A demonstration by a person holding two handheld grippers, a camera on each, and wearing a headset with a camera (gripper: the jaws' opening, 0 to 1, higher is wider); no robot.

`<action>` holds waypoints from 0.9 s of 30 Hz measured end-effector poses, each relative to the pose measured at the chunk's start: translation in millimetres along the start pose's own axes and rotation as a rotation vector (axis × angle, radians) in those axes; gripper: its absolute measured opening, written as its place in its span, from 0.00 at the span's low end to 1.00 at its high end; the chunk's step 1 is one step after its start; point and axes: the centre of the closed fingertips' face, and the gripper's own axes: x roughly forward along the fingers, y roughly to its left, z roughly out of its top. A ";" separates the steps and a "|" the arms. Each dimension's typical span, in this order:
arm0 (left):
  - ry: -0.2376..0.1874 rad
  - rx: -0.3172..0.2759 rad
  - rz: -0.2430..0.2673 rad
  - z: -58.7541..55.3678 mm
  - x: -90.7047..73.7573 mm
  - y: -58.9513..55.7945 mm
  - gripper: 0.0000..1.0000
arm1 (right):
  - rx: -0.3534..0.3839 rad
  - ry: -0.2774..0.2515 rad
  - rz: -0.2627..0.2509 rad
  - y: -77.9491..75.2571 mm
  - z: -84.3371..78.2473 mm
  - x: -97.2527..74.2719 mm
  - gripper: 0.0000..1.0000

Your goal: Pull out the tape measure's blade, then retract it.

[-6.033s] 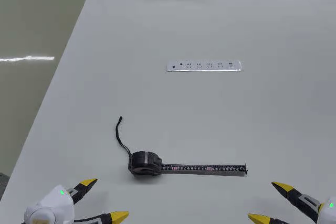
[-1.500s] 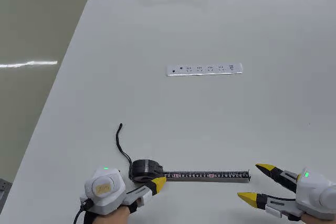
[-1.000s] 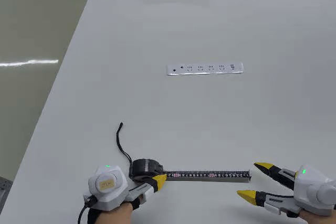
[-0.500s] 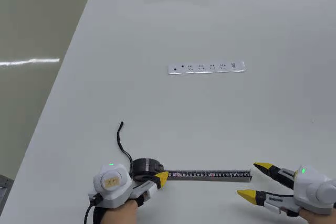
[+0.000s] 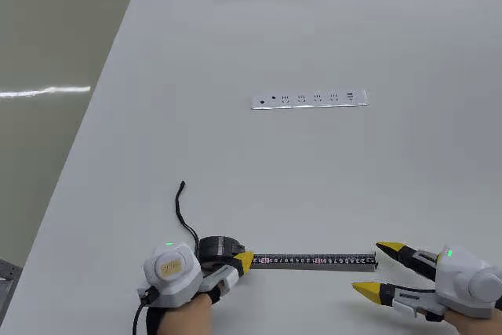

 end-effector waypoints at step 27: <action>0.000 -0.012 0.063 5.4 8.2 -2.5 0.76 | 0.002 0.017 0.020 -7.2 -8.8 6.2 0.57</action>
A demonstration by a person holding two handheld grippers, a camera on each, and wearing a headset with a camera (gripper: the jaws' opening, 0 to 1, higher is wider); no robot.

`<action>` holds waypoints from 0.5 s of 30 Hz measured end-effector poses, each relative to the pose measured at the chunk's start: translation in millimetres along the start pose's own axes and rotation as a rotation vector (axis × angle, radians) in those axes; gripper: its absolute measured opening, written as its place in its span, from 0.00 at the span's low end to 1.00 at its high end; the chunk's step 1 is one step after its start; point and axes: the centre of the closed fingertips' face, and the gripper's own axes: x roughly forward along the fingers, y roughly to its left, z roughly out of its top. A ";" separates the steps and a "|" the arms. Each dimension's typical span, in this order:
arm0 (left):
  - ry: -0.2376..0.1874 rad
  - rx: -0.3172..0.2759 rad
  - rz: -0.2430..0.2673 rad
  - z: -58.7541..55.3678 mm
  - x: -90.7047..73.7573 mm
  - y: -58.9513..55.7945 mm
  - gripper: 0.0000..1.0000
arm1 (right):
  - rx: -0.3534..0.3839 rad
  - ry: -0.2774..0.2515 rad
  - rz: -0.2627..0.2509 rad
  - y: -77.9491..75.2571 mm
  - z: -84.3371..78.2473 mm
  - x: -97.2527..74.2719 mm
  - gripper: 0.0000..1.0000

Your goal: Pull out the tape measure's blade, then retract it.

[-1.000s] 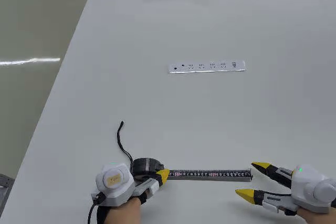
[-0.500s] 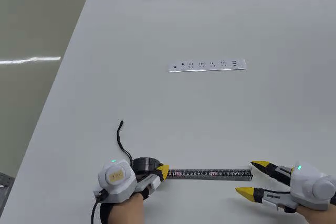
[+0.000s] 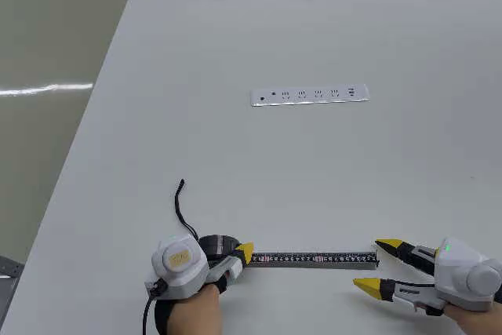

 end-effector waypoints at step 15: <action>0.024 0.013 0.020 -2.6 2.5 -1.6 0.70 | -0.003 0.002 0.006 -0.9 -1.1 0.7 0.55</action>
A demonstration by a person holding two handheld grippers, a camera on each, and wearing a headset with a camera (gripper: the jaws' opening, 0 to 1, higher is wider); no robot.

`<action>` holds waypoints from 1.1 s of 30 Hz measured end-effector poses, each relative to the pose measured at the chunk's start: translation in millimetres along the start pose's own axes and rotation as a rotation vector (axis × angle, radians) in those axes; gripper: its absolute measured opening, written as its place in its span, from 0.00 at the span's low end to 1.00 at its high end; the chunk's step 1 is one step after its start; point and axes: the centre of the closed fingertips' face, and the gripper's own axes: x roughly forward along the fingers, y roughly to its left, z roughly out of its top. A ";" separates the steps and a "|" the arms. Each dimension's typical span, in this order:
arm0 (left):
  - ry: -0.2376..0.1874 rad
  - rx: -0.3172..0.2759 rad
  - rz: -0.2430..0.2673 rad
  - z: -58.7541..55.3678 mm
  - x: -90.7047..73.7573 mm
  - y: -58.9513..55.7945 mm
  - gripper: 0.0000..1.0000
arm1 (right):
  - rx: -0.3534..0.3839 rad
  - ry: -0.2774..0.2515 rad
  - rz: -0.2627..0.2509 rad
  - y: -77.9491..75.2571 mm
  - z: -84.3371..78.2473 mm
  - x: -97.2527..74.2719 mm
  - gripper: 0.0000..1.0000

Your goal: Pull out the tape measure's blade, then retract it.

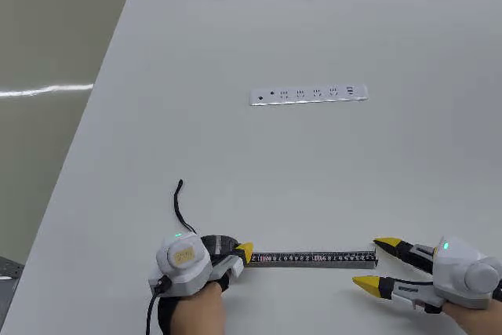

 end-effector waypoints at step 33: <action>0.009 0.025 0.017 -1.3 0.9 0.6 0.70 | -0.042 0.010 0.026 -0.4 -6.5 3.0 0.43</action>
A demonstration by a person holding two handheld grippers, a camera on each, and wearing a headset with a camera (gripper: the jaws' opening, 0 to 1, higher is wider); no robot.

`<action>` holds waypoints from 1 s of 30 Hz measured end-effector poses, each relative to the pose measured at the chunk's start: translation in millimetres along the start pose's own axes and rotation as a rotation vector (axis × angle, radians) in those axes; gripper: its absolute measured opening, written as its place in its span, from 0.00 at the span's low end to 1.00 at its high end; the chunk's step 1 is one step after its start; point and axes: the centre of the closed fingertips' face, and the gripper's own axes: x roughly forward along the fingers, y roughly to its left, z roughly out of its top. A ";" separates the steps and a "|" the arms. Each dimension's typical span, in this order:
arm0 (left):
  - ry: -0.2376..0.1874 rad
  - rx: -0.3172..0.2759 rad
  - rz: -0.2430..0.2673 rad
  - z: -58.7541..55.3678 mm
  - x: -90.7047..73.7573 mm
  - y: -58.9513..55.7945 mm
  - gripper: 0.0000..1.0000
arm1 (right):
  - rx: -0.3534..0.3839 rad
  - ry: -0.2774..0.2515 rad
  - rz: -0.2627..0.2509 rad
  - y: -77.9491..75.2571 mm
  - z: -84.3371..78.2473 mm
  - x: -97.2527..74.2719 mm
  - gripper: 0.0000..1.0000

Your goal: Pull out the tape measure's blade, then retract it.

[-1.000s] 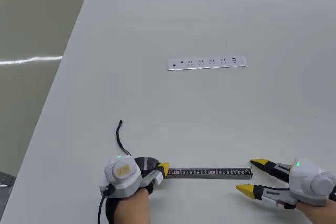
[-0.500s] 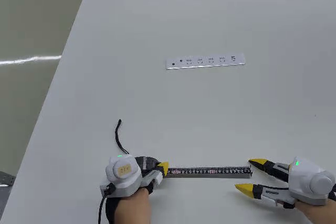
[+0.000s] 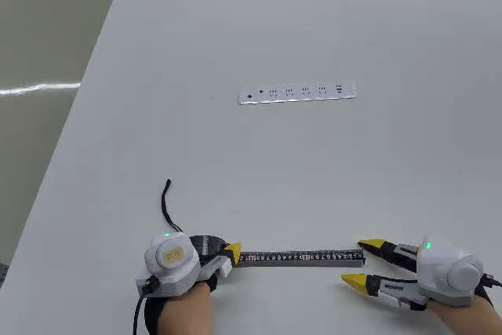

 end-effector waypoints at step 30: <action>-0.005 0.001 0.002 0.9 0.5 0.0 0.70 | -0.065 0.021 0.067 -9.8 -3.2 -2.2 0.15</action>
